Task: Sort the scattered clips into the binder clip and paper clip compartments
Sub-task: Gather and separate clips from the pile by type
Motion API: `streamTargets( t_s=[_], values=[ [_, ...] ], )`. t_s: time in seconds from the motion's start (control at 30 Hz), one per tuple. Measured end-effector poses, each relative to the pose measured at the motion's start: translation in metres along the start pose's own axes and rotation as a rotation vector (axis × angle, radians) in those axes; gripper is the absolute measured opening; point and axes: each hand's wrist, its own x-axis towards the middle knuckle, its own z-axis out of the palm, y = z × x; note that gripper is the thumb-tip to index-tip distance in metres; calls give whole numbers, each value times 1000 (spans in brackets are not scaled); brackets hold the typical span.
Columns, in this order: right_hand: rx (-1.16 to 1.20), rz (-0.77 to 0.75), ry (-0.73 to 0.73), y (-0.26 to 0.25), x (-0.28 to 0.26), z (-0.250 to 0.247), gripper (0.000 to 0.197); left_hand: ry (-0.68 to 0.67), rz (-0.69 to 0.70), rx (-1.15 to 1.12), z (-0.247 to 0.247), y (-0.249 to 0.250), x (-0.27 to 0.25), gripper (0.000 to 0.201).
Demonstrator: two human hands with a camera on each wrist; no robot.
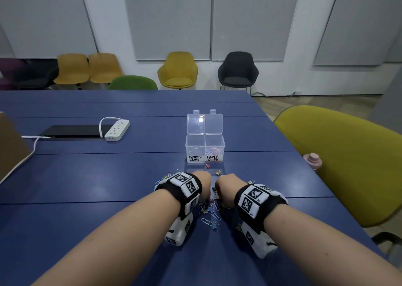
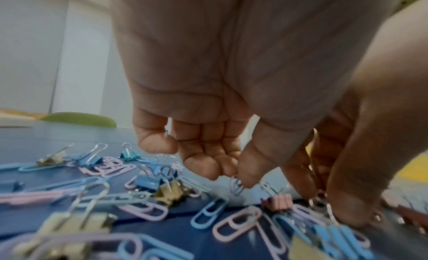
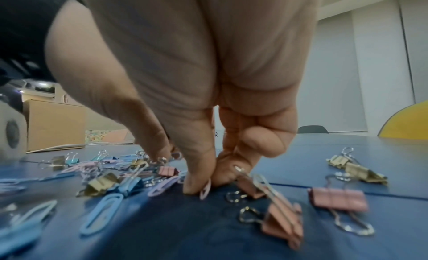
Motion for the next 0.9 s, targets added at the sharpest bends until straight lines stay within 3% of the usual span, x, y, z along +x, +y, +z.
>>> streamTargets(
  t_s=[0.07, 0.13, 0.33, 0.5, 0.63, 0.73, 0.8, 0.9],
  values=[
    [39, 27, 27, 0, 1, 2, 17, 90, -11, -304, 5, -15, 1, 23],
    [75, 43, 74, 1, 0, 5, 21, 137, -20, -582, 7, -31, -2, 19],
    [89, 37, 113, 5, 1, 8, 29, 91, 13, -1767, 14, -55, -18, 16],
    [66, -28, 71, 8, 7, 7, 18, -12, -63, -2276, 23, -68, -20, 14],
    [51, -68, 58, 10, 6, 8, 17, -115, -62, -2328, 27, -69, -21, 10],
    [145, -75, 77, 16, 2, 6, 15, -137, -56, -2138, 28, -62, -24, 12],
    [393, -77, 115, 25, 0, 4, 14, -82, -71, -1945, 30, -58, -22, 22],
    [1179, -25, 116, 38, -6, 5, 23, 46, -78, -1501, 34, -55, -18, 26]
  ],
)
